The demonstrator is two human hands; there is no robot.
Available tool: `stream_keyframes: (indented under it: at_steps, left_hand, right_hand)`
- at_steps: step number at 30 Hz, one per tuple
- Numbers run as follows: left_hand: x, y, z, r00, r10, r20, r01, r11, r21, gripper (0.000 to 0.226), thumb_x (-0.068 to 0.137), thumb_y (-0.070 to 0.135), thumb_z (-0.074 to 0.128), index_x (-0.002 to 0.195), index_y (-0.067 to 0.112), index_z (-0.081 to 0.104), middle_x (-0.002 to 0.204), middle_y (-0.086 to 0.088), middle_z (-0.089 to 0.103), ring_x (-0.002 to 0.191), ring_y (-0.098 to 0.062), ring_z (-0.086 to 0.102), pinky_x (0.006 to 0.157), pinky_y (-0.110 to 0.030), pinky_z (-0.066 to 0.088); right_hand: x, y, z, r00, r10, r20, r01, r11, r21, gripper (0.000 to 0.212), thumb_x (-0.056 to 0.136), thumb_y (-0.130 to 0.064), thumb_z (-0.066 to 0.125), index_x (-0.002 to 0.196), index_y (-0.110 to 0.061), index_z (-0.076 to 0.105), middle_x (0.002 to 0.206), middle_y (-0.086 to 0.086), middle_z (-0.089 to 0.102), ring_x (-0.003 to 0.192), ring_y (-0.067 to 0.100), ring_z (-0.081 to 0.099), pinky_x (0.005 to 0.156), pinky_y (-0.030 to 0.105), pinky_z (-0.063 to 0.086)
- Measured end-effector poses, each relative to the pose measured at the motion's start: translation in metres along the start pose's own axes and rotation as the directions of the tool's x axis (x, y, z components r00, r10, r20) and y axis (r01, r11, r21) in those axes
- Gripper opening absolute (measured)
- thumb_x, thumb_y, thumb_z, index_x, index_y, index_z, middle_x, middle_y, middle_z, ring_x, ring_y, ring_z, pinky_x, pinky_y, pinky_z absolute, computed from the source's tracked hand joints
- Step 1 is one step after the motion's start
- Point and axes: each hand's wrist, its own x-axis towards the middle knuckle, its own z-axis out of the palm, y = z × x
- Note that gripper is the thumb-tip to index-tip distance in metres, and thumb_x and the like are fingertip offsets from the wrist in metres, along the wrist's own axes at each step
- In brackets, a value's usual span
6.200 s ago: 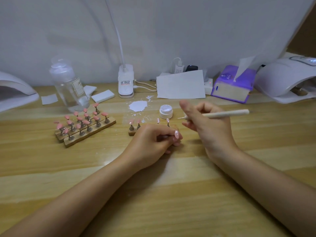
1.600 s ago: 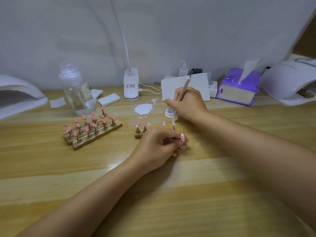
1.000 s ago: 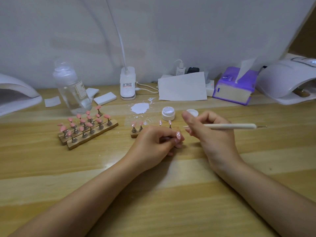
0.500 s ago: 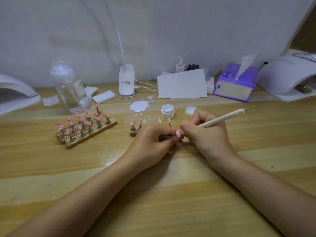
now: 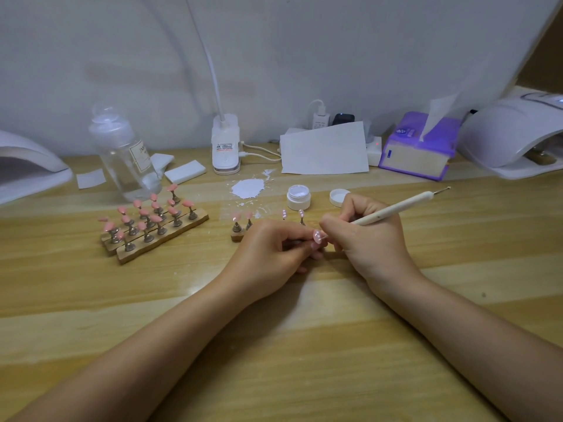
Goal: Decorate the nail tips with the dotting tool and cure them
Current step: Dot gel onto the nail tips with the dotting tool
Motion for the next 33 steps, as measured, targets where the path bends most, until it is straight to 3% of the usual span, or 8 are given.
stream_keyframes:
  at_steps: [33]
  left_hand:
    - [-0.0003,-0.0003,0.0005,1.000,-0.007,-0.002,0.007,1.000,0.000,0.031,0.087,0.003,0.058,0.075,0.031,0.067,0.059,0.016,0.065,0.062,0.006,0.060,0.053,-0.010,0.047]
  right_hand:
    - [-0.0008,-0.0010,0.0007,1.000,-0.001,-0.005,0.001,0.999,-0.032,0.037,0.070,0.017,0.054,0.051,-0.008,0.034,0.030,-0.009,0.044,0.030,-0.002,0.044,0.036,0.008,0.031]
